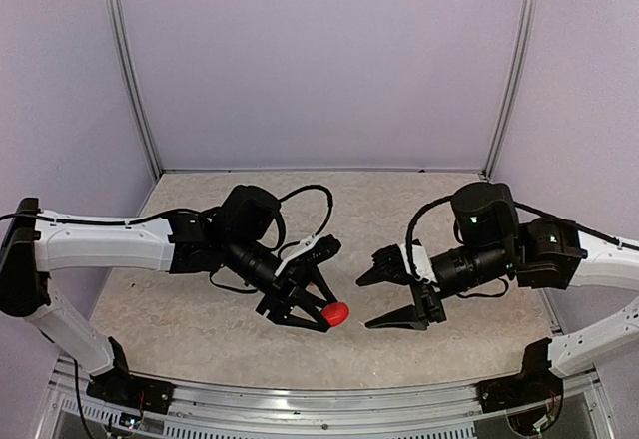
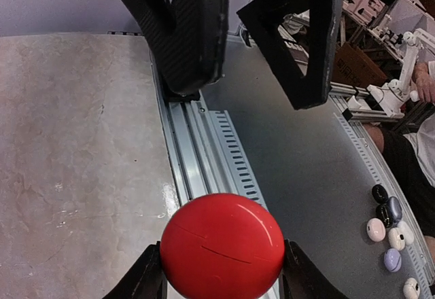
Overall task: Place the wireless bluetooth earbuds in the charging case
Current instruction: Pass from the left arm to the right
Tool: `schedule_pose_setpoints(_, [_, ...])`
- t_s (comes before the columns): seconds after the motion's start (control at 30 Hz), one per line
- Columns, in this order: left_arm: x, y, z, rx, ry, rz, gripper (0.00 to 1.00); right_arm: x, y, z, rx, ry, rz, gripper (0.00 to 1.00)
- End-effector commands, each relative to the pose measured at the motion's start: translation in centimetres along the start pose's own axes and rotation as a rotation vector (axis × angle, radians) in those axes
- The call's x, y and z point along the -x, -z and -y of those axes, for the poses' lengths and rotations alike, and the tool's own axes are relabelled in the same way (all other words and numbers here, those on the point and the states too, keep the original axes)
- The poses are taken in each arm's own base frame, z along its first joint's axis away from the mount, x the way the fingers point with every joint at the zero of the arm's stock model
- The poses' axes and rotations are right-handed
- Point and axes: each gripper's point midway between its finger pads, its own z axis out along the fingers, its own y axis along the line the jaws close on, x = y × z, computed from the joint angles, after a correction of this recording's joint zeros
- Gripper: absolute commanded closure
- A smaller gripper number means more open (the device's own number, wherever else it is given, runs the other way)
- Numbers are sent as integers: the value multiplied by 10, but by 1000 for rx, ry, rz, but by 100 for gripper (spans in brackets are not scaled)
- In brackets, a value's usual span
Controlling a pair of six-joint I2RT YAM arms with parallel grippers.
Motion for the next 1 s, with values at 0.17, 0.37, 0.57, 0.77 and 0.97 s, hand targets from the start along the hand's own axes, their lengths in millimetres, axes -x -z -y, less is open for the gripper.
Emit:
schedule_pose_setpoints(0.17, [31,7,36,-185,17,60,70,10,-21,-15,-42,222,-123,43])
schedule_pose_setpoints(0.37, [28,4,38,-200,27,52,70,9,-29,-16,-61,268,-155,46])
schedule_pose_setpoints(0.57, [28,2,40,-214,31,47,70,10,-30,-14,-82,294,-161,49])
schedule_pose_setpoints(0.77, [30,1,40,-217,35,47,69,15,-33,-16,-80,318,-159,57])
schedule_pose_setpoints(0.97, [30,0,38,-216,44,45,69,17,-39,-21,-70,340,-169,60])
